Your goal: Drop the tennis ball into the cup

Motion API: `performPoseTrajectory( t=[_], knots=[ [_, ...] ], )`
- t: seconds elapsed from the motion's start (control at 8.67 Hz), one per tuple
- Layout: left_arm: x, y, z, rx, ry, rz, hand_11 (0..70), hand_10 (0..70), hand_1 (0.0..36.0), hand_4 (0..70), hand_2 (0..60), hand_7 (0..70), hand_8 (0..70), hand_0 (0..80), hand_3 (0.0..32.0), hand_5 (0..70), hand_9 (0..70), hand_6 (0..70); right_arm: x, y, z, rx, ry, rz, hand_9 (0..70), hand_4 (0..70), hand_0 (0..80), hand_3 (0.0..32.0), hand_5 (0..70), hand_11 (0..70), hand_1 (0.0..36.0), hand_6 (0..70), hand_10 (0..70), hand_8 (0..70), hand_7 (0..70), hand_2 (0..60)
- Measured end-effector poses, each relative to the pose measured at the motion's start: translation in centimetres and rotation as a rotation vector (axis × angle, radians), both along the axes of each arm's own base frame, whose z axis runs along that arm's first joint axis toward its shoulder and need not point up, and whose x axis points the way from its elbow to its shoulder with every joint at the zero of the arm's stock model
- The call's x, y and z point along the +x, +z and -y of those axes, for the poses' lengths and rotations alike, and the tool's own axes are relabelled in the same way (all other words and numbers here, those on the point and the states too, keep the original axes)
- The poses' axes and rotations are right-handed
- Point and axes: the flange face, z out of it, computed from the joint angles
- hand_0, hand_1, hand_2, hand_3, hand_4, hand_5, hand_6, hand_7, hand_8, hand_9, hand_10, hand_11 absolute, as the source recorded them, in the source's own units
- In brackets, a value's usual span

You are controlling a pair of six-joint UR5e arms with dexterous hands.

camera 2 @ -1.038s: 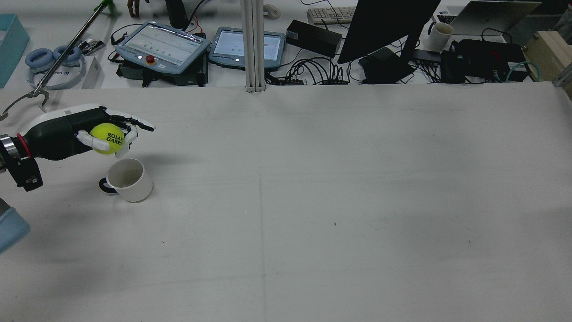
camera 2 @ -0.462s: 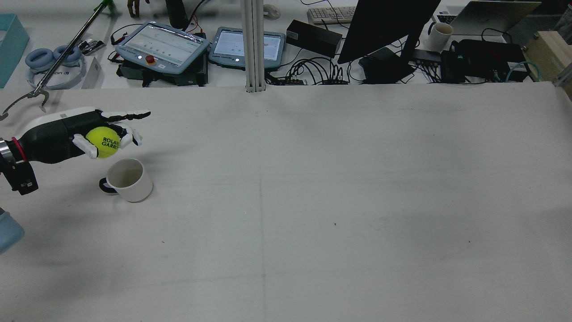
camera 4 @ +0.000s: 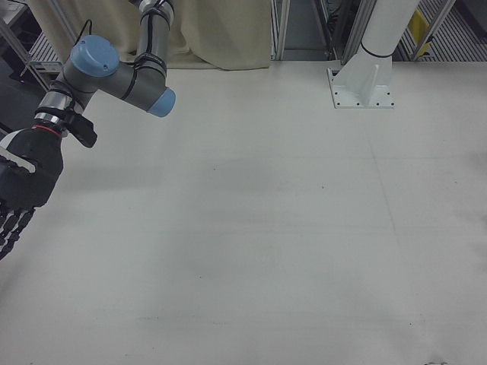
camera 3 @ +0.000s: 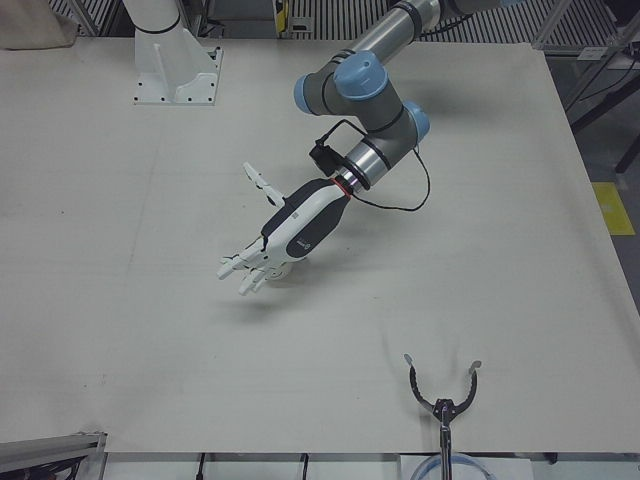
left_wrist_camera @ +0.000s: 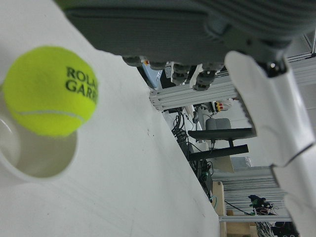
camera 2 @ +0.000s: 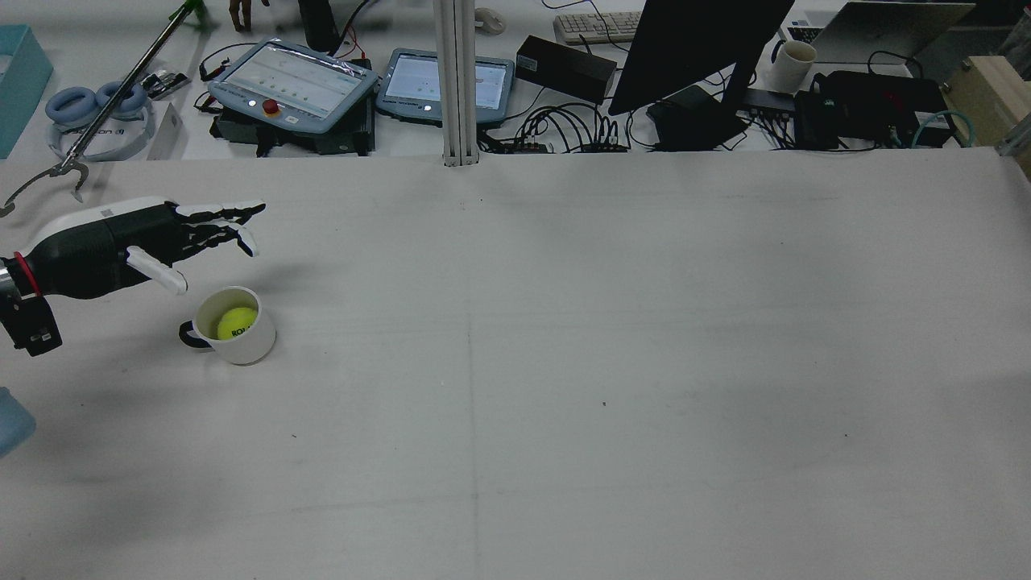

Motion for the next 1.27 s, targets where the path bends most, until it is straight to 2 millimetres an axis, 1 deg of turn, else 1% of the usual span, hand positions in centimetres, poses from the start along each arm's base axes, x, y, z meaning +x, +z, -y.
performPoseTrajectory(
  t=[0.12, 0.23, 0.35, 0.46, 0.58, 0.69, 0.81, 0.92, 1.04, 1.15, 1.27],
  knots=[
    [-0.1, -0.1, 0.0, 0.0, 0.0, -0.003, 0.0, 0.0, 12.8, 10.7, 1.1, 14.2, 0.0, 45.8, 0.0, 0.1, 1.4, 0.4, 0.0, 0.0, 0.0, 0.0, 0.0, 0.0, 0.0, 0.0, 0.0, 0.0, 0.0, 0.0, 0.0, 0.0, 0.0, 0.0, 0.0, 0.0],
    [-0.4, -0.7, 0.1, 0.006, -0.005, -0.012, 0.0, 0.0, 14.4, 5.3, 3.6, 12.8, 0.0, 45.9, 0.0, 0.0, 1.1, 0.0, 0.0, 0.0, 0.0, 0.0, 0.0, 0.0, 0.0, 0.0, 0.0, 0.0, 0.0, 0.0, 0.0, 0.0, 0.0, 0.0, 0.0, 0.0],
    [-2.0, -1.9, 0.5, 0.017, -0.029, -0.023, 0.0, 0.0, 15.7, 0.0, 5.3, 9.2, 0.0, 46.0, 0.0, 0.0, 0.4, 0.0, 0.0, 0.0, 0.0, 0.0, 0.0, 0.0, 0.0, 0.0, 0.0, 0.0, 0.0, 0.0, 0.0, 0.0, 0.0, 0.0, 0.0, 0.0],
    [-4.5, -3.4, 1.3, 0.026, -0.073, -0.031, 0.0, 0.0, 15.2, 0.0, 10.1, 8.0, 0.0, 43.8, 0.0, 0.2, 0.2, 0.2, 0.0, 0.0, 0.0, 0.0, 0.0, 0.0, 0.0, 0.0, 0.0, 0.0, 0.0, 0.0, 0.0, 0.0, 0.0, 0.0, 0.0, 0.0],
    [-7.9, -4.7, 2.4, 0.031, -0.136, -0.036, 0.0, 0.0, 17.0, 0.0, 4.3, 7.5, 0.0, 46.7, 0.0, 0.0, 0.1, 0.0, 0.0, 0.0, 0.0, -0.001, 0.0, 0.0, 0.0, 0.0, 0.0, 0.0, 0.0, 0.0, 0.0, 0.0, 0.0, 0.0, 0.0, 0.0],
    [-11.8, -5.4, 3.4, 0.027, -0.215, -0.039, 0.0, 0.0, 18.3, 0.0, 2.4, 5.8, 0.0, 48.2, 0.0, 0.8, 0.0, 0.2, 0.0, 0.0, 0.0, -0.001, 0.0, 0.0, 0.0, 0.0, 0.0, 0.0, 0.0, 0.0, 0.0, 0.0, 0.0, 0.0, 0.0, 0.0],
    [-15.9, -5.6, 4.0, 0.013, -0.295, -0.039, 0.0, 0.0, 19.1, 0.0, 1.4, 6.1, 0.0, 48.5, 0.0, 0.0, 0.0, 0.0, 0.0, 0.0, 0.0, -0.001, 0.0, -0.001, 0.0, 0.0, 0.0, 0.0, 0.0, 0.0, 0.0, 0.0, 0.0, 0.0, 0.0, 0.0],
    [-19.0, -5.5, 4.3, -0.003, -0.353, -0.034, 0.0, 0.0, 19.8, 0.0, 0.1, 5.9, 0.0, 49.2, 0.0, 0.2, 0.0, 0.0, 0.0, 0.0, 0.0, 0.0, 0.0, -0.001, 0.0, 0.0, 0.0, 0.0, 0.0, 0.0, 0.0, 0.0, 0.0, 0.0, 0.0, 0.0],
    [-21.3, -5.1, 4.2, -0.018, -0.394, -0.029, 0.0, 0.0, 19.8, 0.0, 0.0, 6.1, 0.0, 49.3, 0.0, 0.2, 0.0, 0.0, 0.0, 0.0, 0.0, 0.0, 0.0, 0.0, 0.0, 0.0, 0.0, 0.0, 0.0, 0.0, 0.0, 0.0, 0.0, 0.0, 0.0, 0.0],
    [-22.4, -4.8, 4.1, -0.03, -0.413, -0.025, 0.0, 0.0, 19.9, 0.0, 0.2, 6.2, 0.0, 49.3, 0.0, 0.2, 0.0, 0.0, 0.0, 0.0, 0.0, 0.0, 0.0, 0.0, 0.0, 0.0, 0.0, 0.0, 0.0, 0.0, 0.0, 0.0, 0.0, 0.0, 0.0, 0.0],
    [-23.0, -4.5, 3.9, -0.039, -0.423, -0.023, 0.0, 0.0, 20.3, 0.0, 0.5, 6.2, 0.0, 49.9, 0.0, 0.7, 0.0, 0.1, 0.0, 0.0, 0.0, 0.0, 0.0, 0.0, 0.0, 0.0, 0.0, 0.0, 0.0, 0.0, 0.0, 0.0, 0.0, 0.0, 0.0, 0.0]
  ],
)
